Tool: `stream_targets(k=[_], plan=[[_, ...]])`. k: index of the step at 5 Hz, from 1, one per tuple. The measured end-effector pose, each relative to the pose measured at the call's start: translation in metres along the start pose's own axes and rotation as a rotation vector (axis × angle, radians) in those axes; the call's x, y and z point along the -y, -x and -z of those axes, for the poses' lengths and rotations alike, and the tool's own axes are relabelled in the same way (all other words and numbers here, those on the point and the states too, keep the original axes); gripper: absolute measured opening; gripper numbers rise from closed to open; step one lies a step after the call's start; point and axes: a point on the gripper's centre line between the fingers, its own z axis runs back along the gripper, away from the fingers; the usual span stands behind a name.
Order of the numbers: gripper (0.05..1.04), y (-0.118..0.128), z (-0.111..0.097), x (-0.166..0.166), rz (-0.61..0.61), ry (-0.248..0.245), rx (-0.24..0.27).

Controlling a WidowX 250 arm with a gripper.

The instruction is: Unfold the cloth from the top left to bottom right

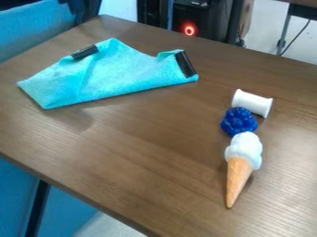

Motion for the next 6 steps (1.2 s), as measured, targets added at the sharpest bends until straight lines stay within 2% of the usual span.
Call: stream_targets(k=[1,2,3,5,6], plan=[[1.001,0.001,0.014,-0.002,-0.005,0.026,-0.023],[1.001,0.0,0.037,-0.019,0.006,-0.018,-0.02],[1.001,0.008,0.055,-0.044,-0.02,-0.034,-0.007],[1.001,0.008,0.072,-0.072,0.009,-0.086,0.011],[1.001,0.008,0.078,-0.083,-0.006,-0.142,0.005]])
